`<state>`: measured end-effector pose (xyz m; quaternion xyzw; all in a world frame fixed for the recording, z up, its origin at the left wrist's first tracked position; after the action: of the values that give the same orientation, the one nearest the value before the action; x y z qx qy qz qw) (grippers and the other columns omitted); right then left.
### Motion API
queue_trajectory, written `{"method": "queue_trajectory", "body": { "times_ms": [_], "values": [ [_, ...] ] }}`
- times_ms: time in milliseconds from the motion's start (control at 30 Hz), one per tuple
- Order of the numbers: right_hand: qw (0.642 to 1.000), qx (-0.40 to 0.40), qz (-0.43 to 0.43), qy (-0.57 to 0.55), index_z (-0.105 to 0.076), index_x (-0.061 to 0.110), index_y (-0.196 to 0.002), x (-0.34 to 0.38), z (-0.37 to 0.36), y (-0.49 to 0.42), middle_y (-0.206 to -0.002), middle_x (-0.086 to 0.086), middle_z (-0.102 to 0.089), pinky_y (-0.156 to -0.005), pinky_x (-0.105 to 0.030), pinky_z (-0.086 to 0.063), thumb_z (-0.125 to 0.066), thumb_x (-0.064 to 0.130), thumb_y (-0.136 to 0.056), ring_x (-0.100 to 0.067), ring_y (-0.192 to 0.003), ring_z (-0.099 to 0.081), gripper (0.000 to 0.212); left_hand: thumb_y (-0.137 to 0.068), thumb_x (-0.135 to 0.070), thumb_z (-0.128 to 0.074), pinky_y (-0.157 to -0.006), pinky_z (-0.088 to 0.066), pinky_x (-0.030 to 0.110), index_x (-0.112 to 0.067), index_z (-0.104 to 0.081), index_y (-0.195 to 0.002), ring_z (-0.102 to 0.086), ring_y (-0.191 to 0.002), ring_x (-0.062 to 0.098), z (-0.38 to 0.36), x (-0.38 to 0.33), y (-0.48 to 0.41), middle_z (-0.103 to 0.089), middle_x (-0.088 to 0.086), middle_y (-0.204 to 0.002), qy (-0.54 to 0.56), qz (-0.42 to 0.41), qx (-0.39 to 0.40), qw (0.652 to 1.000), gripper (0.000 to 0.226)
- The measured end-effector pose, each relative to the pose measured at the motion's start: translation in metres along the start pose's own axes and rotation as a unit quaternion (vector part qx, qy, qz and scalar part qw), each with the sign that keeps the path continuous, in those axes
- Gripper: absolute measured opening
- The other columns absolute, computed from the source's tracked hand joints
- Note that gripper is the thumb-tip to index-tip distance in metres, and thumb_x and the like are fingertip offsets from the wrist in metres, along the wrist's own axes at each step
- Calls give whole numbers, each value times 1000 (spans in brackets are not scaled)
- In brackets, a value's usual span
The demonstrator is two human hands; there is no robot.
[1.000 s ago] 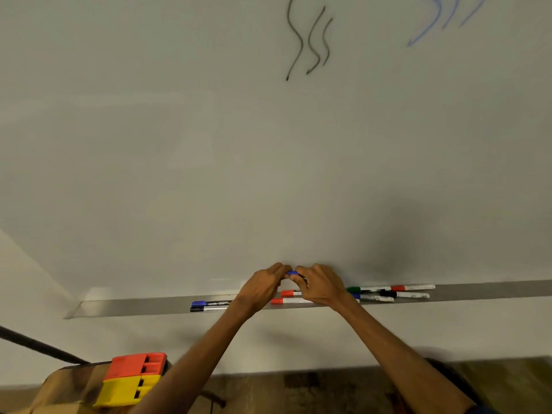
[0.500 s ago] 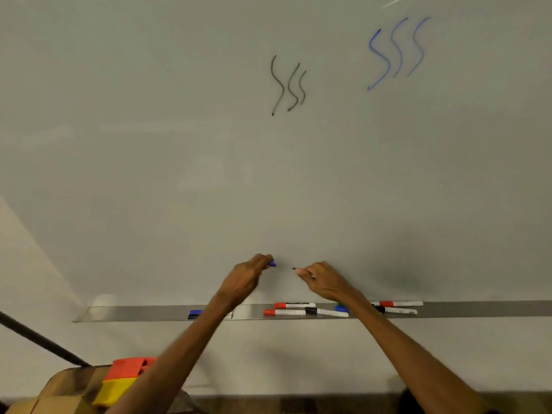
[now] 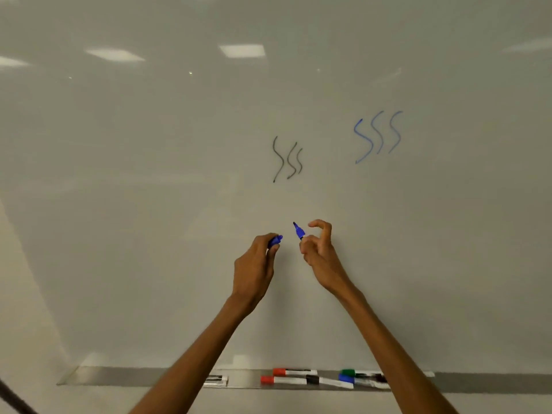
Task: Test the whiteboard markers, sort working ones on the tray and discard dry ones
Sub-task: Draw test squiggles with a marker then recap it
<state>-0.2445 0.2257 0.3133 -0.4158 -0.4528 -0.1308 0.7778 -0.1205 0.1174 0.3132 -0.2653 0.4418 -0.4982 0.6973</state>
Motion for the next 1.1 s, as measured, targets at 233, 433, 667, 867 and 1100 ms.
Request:
{"method": "queue_trajectory", "body": {
  "times_ms": [233,433,667,867,1100],
  "values": [
    [982,-65,109,-143,-65,9,-98,85,25,-49,-78,-12,-58,-54,-27,-46,-39,18,-97,-21,-58,-51,28,-102,-30,-40,-109,-33,32,-19,-50,-124,-45,-133,26,42,-11,-99,-55,2,-135,30,7,-136,990,27],
    [970,-88,149,-168,-58,15,-109,126,45,-87,-81,-13,-64,-48,-28,-39,-55,9,-84,-22,-56,-54,26,-102,-34,-36,-96,-48,40,-19,-46,-131,-33,-140,24,65,-6,-151,-52,-3,-139,13,36,-167,985,34],
    [961,-179,151,-148,-58,11,-87,131,56,-107,-74,-9,-54,-44,-20,-33,-48,39,-94,-22,-54,-43,31,-102,-22,-42,-101,-48,41,-15,-46,-133,-45,-131,19,56,2,-172,-51,2,-139,-5,-4,-181,984,32],
    [966,-192,151,-89,-59,11,-81,110,54,-116,-69,-6,-53,-48,-26,-35,-39,22,-95,-20,-50,-41,27,-99,-8,-49,-105,-45,41,-10,-43,-142,-32,-140,15,38,18,-171,-37,5,-151,-20,-20,-182,983,44],
    [962,-203,142,-117,-58,6,-78,77,55,-99,-64,-11,-50,-47,-29,-36,-39,19,-91,-21,-52,-43,27,-99,-12,-47,-106,-44,41,-12,-49,-137,-32,-140,14,37,14,-169,-41,1,-148,-6,-39,-220,975,38]
  ]
}}
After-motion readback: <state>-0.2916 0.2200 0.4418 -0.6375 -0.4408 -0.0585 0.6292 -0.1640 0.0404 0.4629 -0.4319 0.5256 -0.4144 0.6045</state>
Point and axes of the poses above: each hand's wrist, its own y-axis away from the middle knuckle, its own z-axis out of the back of the hand, x = y × z, the point moved 6 cm from there along -y, towards the middle knuckle
